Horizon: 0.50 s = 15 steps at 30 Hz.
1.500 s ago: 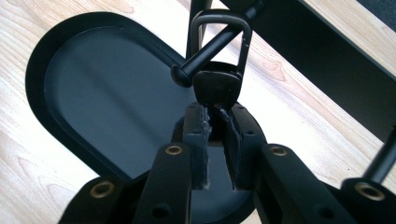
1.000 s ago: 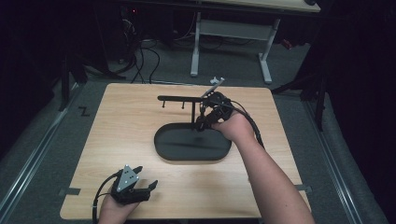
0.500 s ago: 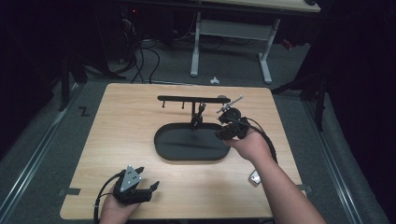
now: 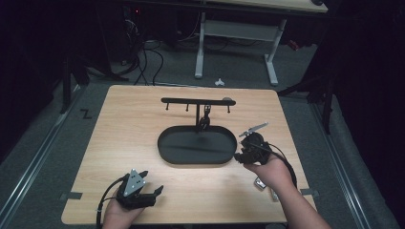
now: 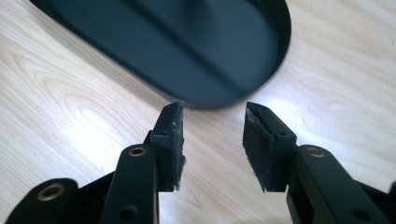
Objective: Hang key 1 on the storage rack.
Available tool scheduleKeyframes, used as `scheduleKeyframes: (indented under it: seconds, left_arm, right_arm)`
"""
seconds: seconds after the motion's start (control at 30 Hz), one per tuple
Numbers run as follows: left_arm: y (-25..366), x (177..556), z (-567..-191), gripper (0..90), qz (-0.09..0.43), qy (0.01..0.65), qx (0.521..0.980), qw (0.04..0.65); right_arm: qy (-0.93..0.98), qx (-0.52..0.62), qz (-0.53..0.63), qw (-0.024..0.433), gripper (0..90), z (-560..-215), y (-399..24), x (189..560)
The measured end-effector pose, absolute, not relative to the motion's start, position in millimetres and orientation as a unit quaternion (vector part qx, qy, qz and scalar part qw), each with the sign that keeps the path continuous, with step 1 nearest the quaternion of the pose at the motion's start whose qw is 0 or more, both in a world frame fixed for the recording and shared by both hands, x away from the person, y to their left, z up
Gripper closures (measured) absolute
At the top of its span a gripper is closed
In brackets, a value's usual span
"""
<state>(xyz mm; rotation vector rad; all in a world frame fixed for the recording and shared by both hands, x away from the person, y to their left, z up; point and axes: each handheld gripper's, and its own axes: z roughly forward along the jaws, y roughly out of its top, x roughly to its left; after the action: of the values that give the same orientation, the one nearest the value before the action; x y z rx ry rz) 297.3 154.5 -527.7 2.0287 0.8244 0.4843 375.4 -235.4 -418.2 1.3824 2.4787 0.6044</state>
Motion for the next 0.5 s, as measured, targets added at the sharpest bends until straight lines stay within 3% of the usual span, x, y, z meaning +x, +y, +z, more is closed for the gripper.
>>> scheduleKeyframes:
  seconds: [0.5]
  left_arm:
    - [154,297,-528,22.7,0.193,0.330,0.817,0.431]
  right_arm:
    - [0.824,0.525,0.175,0.117,62.4,-452,-293,362]
